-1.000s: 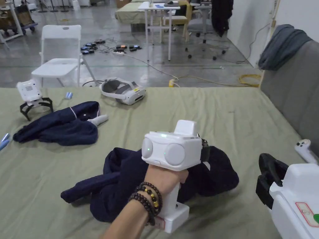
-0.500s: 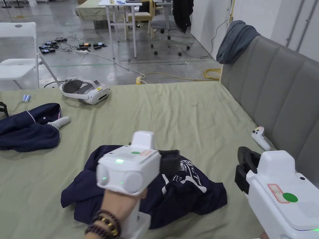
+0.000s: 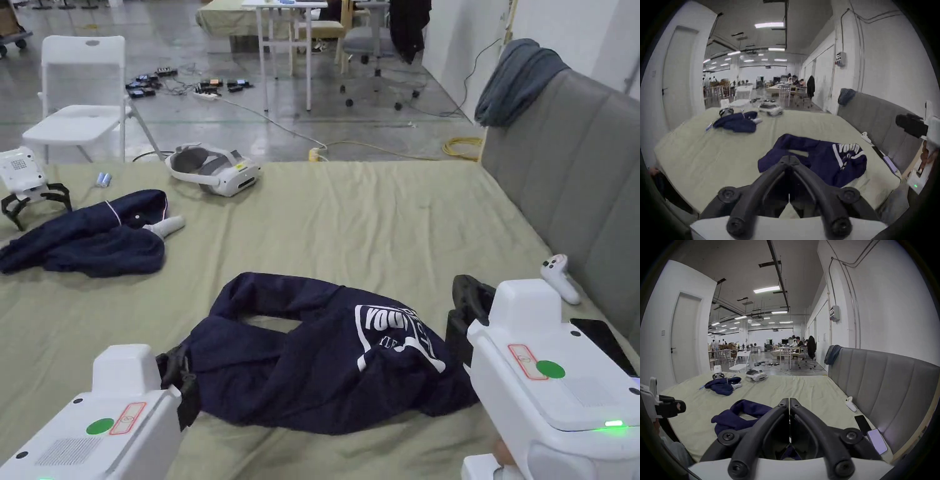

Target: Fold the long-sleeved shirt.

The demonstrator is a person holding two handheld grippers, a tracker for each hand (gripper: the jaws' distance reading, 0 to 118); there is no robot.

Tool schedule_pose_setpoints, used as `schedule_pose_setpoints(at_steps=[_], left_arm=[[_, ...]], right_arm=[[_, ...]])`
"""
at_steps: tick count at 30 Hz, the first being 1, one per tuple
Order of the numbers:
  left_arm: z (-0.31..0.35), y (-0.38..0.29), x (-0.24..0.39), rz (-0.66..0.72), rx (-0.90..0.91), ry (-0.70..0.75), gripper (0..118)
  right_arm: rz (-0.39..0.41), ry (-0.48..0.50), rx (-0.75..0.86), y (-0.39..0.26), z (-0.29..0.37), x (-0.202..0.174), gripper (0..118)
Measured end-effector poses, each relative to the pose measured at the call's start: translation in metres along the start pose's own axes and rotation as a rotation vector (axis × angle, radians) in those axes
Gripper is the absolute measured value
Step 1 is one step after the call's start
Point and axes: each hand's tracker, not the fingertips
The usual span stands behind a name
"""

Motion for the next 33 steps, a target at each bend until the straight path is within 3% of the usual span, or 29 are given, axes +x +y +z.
schedule_pose_setpoints(at_steps=[3, 4, 5, 6, 7, 9, 12, 14, 15, 16, 18, 19, 20, 21, 22, 25, 32, 33], left_arm=[[-0.011, 0.002, -0.004, 0.022, -0.008, 0.004, 9], [-0.021, 0.002, -0.006, 0.038, -0.06, -0.011, 27], [-0.035, 0.002, -0.008, 0.039, -0.141, -0.014, 59], [-0.054, -0.005, -0.009, 0.039, -0.173, -0.005, 100], [-0.069, -0.01, -0.011, 0.039, -0.211, -0.014, 111], [-0.102, -0.022, -0.009, 0.033, -0.264, -0.013, 98], [-0.164, -0.046, -0.01, 0.007, -0.417, 0.035, 97], [-0.205, -0.061, -0.011, -0.005, -0.459, 0.039, 89], [-0.224, -0.068, -0.014, -0.021, -0.481, 0.04, 74], [-0.237, -0.074, -0.012, -0.028, -0.516, 0.061, 50], [-0.253, -0.084, -0.008, -0.05, -0.519, 0.076, 26], [-0.222, -0.065, 0.008, -0.108, -0.462, 0.112, 15], [-0.215, -0.06, 0.013, -0.111, -0.464, 0.092, 14], [-0.208, -0.056, 0.016, -0.1, -0.461, 0.089, 14], [-0.201, -0.053, 0.015, -0.079, -0.459, 0.072, 14], [-0.196, -0.046, 0.001, -0.027, -0.464, 0.043, 14], [-0.201, -0.048, -0.013, -0.028, -0.457, 0.015, 14], [-0.202, -0.047, -0.014, -0.03, -0.46, 0.016, 14]], right_arm=[[0.01, 0.003, -0.006, 0.0, 0.001, -0.001, 0], [0.011, 0.003, -0.007, 0.0, 0.0, -0.001, 0], [0.013, 0.001, -0.011, 0.0, 0.001, -0.003, 0], [0.015, -0.001, -0.014, -0.001, 0.0, -0.003, 0], [0.017, -0.003, -0.017, -0.001, -0.001, -0.003, 0], [0.018, -0.011, -0.026, -0.004, -0.004, 0.0, 0], [0.023, -0.025, -0.047, -0.008, -0.007, 0.005, 0], [0.025, -0.041, -0.07, -0.014, -0.01, 0.014, 0], [0.025, -0.052, -0.088, -0.015, -0.012, 0.018, 0], [0.015, -0.07, -0.119, -0.017, -0.015, 0.024, 0], [-0.015, -0.102, -0.213, -0.021, -0.026, 0.038, 3], [-0.011, -0.115, -0.274, -0.026, -0.036, 0.045, 16], [0.008, -0.124, -0.339, -0.031, -0.049, 0.054, 41], [0.031, -0.12, -0.4, -0.035, -0.059, 0.061, 76], [0.066, -0.103, -0.456, -0.045, -0.076, 0.069, 87], [0.081, -0.063, -0.597, -0.068, -0.119, 0.084, 82], [-0.084, 0.022, -0.85, -0.14, -0.214, 0.092, 75], [-0.056, 0.033, -0.87, -0.143, -0.212, 0.088, 53]])
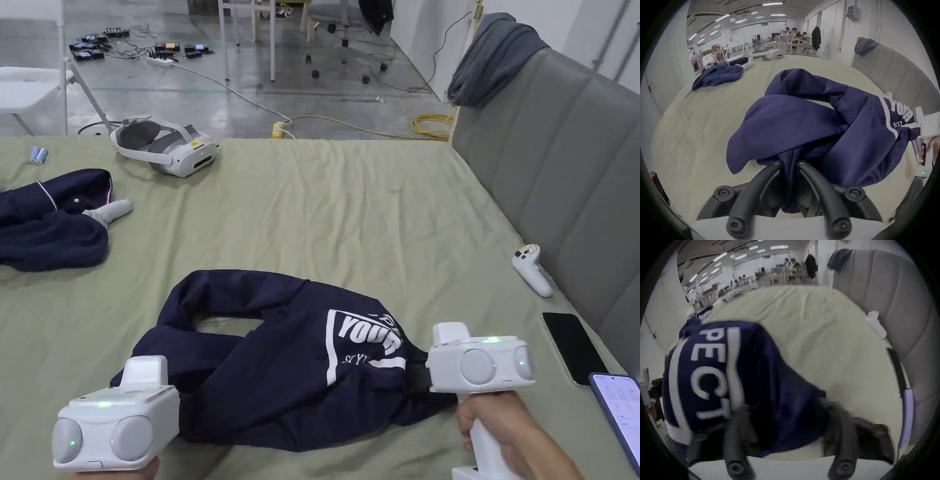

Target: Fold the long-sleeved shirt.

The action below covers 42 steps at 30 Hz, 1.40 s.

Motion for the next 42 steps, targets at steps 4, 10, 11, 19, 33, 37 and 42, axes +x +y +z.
schedule_pose_setpoints(at_steps=[4, 10, 11, 19, 33, 37, 42], left_arm=[[0.008, 0.004, -0.006, -0.003, 0.005, 0.009, 14], [0.082, 0.051, -0.024, 0.068, 0.219, -0.02, 13], [0.095, 0.066, -0.028, 0.078, 0.256, -0.021, 13], [0.173, 0.218, -0.039, 0.09, 0.504, 0.051, 12], [0.229, 0.387, -0.045, 0.076, 0.64, 0.177, 12], [0.181, 0.363, -0.044, 0.06, 0.574, 0.173, 12], [0.09, 0.307, -0.046, 0.072, 0.419, 0.162, 12]], right_arm=[[-0.006, -0.001, 0.067, -0.007, 0.018, -0.014, 5], [-0.086, 0.04, 0.413, 0.016, 0.12, 0.005, 4], [-0.085, 0.034, 0.469, 0.027, 0.145, 0.005, 4], [-0.025, 0.045, 0.825, 0.164, 0.282, -0.017, 4], [0.04, -0.104, 0.927, 0.331, 0.335, -0.033, 4], [-0.006, -0.097, 0.842, 0.307, 0.28, -0.026, 4], [-0.044, -0.069, 0.643, 0.257, 0.169, -0.014, 4]])
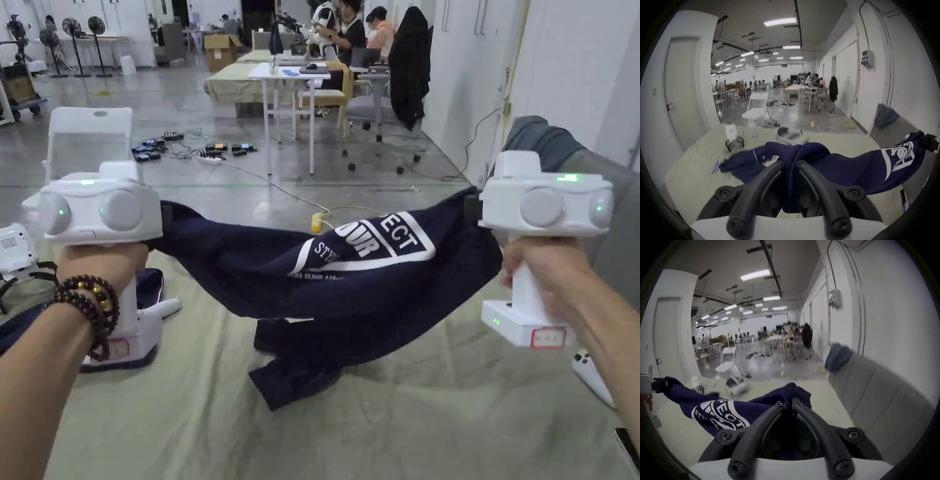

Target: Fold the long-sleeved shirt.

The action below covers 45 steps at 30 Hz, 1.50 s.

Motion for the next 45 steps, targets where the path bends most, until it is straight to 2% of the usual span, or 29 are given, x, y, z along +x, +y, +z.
schedule_pose_setpoints(at_steps=[4, 7, 11, 13, 15, 18, 20, 22, 24, 26, 27, 28, 29, 30, 31, 32, 33, 34, 35, 36, 37, 38, 40, 41, 42, 44, 45], left_arm=[[-0.03, -0.067, 0.006, -0.021, -0.116, -0.013, 12], [-0.029, -0.091, 0.005, -0.033, -0.136, -0.019, 12], [0.025, -0.114, -0.011, 0.043, -0.067, -0.058, 12], [0.057, -0.138, -0.02, 0.01, -0.074, -0.056, 12], [0.088, -0.173, -0.025, -0.031, -0.094, -0.035, 12], [0.131, -0.234, -0.038, -0.005, -0.181, -0.08, 12], [0.15, -0.28, -0.043, -0.018, -0.279, -0.053, 12], [0.151, -0.316, -0.044, -0.094, -0.41, -0.005, 12], [0.14, -0.343, -0.049, -0.086, -0.479, -0.003, 12], [0.135, -0.354, -0.054, -0.082, -0.492, 0.001, 12], [0.133, -0.355, -0.056, -0.07, -0.489, -0.003, 14], [0.135, -0.353, -0.057, -0.048, -0.489, -0.005, 26], [0.135, -0.348, -0.059, -0.033, -0.49, -0.013, 50], [0.137, -0.342, -0.061, -0.025, -0.477, -0.029, 91], [0.148, -0.336, -0.058, -0.013, -0.406, -0.082, 111], [0.156, -0.328, -0.058, 0.017, -0.348, -0.105, 107], [0.166, -0.316, -0.057, 0.039, -0.277, -0.092, 102], [0.167, -0.307, -0.055, 0.048, -0.288, -0.084, 97], [0.168, -0.299, -0.054, 0.041, -0.311, -0.072, 81], [0.16, -0.304, -0.071, 0.044, -0.307, -0.056, 33], [0.159, -0.302, -0.073, 0.032, -0.284, -0.034, 6], [0.155, -0.302, -0.073, 0.004, -0.263, -0.007, 4], [0.171, -0.293, -0.058, -0.01, -0.26, 0.026, 4], [0.171, -0.292, -0.058, -0.003, -0.274, 0.002, 5], [0.172, -0.293, -0.057, 0.013, -0.276, -0.01, 23], [0.16, -0.3, -0.073, 0.049, -0.274, -0.015, 94], [0.156, -0.303, -0.073, 0.041, -0.277, -0.014, 111]], right_arm=[[-0.044, -0.006, -0.148, -0.077, -0.038, 0.008, 4], [-0.044, -0.013, -0.152, -0.102, -0.031, 0.012, 4], [-0.04, 0.05, -0.103, -0.118, 0.027, 0.017, 4], [0.007, 0.074, -0.102, -0.136, 0.064, 0.019, 4], [0.0, 0.071, -0.117, -0.162, 0.099, 0.023, 4], [-0.061, 0.085, -0.209, -0.218, 0.143, 0.03, 4], [-0.079, 0.071, -0.299, -0.259, 0.159, 0.033, 4], [-0.073, 0.037, -0.427, -0.301, 0.157, 0.035, 4], [-0.06, 0.002, -0.538, -0.335, 0.147, 0.036, 4], [-0.056, 0.023, -0.608, -0.358, 0.137, 0.036, 4], [-0.072, 0.027, -0.605, -0.361, 0.134, 0.037, 4], [-0.077, 0.026, -0.598, -0.356, 0.135, 0.036, 6], [-0.079, 0.023, -0.582, -0.347, 0.139, 0.035, 21], [-0.067, -0.008, -0.526, -0.331, 0.153, 0.031, 64], [-0.041, -0.023, -0.47, -0.318, 0.162, 0.03, 102], [-0.028, -0.008, -0.421, -0.307, 0.169, 0.029, 118], [-0.016, 0.003, -0.388, -0.297, 0.175, 0.028, 111], [-0.022, 0.047, -0.345, -0.291, 0.174, 0.036, 103], [-0.028, 0.066, -0.348, -0.283, 0.176, 0.038, 89], [-0.017, 0.059, -0.361, -0.277, 0.176, 0.039, 50], [-0.002, 0.066, -0.347, -0.272, 0.181, 0.032, 8], [0.022, 0.074, -0.32, -0.269, 0.182, 0.029, 0], [0.024, 0.075, -0.31, -0.271, 0.178, 0.029, 0], [0.034, 0.108, -0.326, -0.271, 0.176, 0.03, 0], [0.036, 0.129, -0.336, -0.267, 0.183, 0.017, 0], [0.025, 0.134, -0.327, -0.272, 0.181, 0.018, 0], [0.021, 0.143, -0.332, -0.274, 0.179, 0.02, 0]])
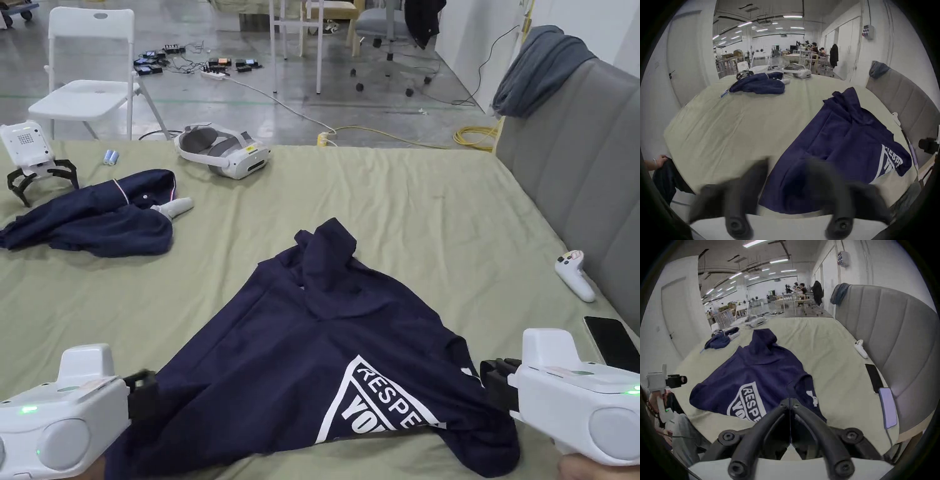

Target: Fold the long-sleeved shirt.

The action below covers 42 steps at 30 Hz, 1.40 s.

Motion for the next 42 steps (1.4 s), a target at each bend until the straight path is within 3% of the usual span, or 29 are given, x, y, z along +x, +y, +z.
schedule_pose_setpoints(at_steps=[2, 3, 9, 11, 13, 14, 15, 18, 19, 21, 23, 26, 27, 29, 31, 32, 34, 35, 36, 37, 38, 42], left_arm=[[-0.015, -0.008, -0.003, -0.017, -0.132, 0.016, 109], [-0.027, -0.004, 0.001, -0.02, -0.076, 0.016, 103], [-0.1, -0.041, 0.004, -0.13, -0.267, 0.048, 99], [-0.091, -0.042, 0.003, -0.17, -0.34, 0.047, 77], [-0.092, -0.037, 0.005, -0.144, -0.244, 0.013, 11], [-0.072, -0.035, 0.028, -0.137, -0.251, -0.049, 11], [-0.052, -0.033, 0.052, -0.136, -0.257, -0.022, 11], [-0.056, -0.038, 0.049, -0.139, -0.265, -0.028, 11], [-0.04, -0.019, 0.06, -0.124, -0.268, -0.04, 11], [-0.038, -0.017, 0.06, -0.104, -0.276, -0.051, 11], [-0.107, -0.046, 0.003, -0.096, -0.283, -0.059, 11], [-0.13, -0.054, -0.011, -0.084, -0.286, -0.057, 11], [-0.093, -0.045, 0.02, -0.104, -0.269, -0.032, 11], [-0.099, -0.05, 0.022, -0.111, -0.271, -0.021, 11], [-0.085, -0.045, 0.034, -0.119, -0.266, -0.01, 11], [-0.085, -0.047, 0.036, -0.112, -0.268, -0.01, 11], [-0.086, -0.052, 0.04, -0.102, -0.268, -0.013, 11], [-0.079, -0.044, 0.038, -0.098, -0.27, -0.017, 11], [-0.078, -0.045, 0.04, -0.099, -0.268, -0.016, 11], [-0.077, -0.047, 0.044, -0.101, -0.267, -0.016, 11], [-0.074, -0.045, 0.044, -0.097, -0.269, -0.025, 11], [-0.061, -0.034, 0.05, -0.082, -0.22, -0.02, 11]], right_arm=[[-0.003, 0.004, -0.013, -0.003, 0.004, -0.011, 0], [0.001, -0.001, -0.019, -0.004, 0.002, -0.009, 0], [0.02, -0.002, -0.048, 0.008, -0.016, -0.016, 0], [0.054, 0.002, -0.054, 0.021, -0.027, -0.021, 0], [0.082, 0.017, -0.046, 0.04, -0.038, -0.031, 0], [0.098, 0.036, -0.042, 0.05, -0.046, -0.036, 2], [0.105, 0.048, -0.038, 0.06, -0.055, -0.04, 20], [0.144, 0.125, -0.081, 0.096, -0.102, -0.058, 104], [0.162, 0.138, -0.107, 0.105, -0.123, -0.065, 109], [0.182, 0.148, -0.129, 0.126, -0.164, -0.073, 104], [0.189, 0.108, -0.172, 0.142, -0.213, -0.077, 101], [0.229, 0.084, -0.255, 0.158, -0.265, -0.085, 87], [0.232, 0.061, -0.297, 0.157, -0.283, -0.087, 83], [0.248, 0.032, -0.359, 0.153, -0.319, -0.091, 82], [0.267, 0.067, -0.382, 0.143, -0.335, -0.098, 87], [0.272, 0.03, -0.371, 0.14, -0.336, -0.1, 87], [0.22, 0.055, -0.404, 0.154, -0.341, -0.092, 83], [0.252, 0.063, -0.398, 0.157, -0.337, -0.092, 76], [0.275, 0.096, -0.396, 0.158, -0.334, -0.091, 56], [0.27, 0.102, -0.39, 0.162, -0.31, -0.094, 25], [0.268, 0.107, -0.376, 0.16, -0.303, -0.094, 4], [0.3, 0.091, -0.297, 0.159, -0.277, -0.095, 4]])
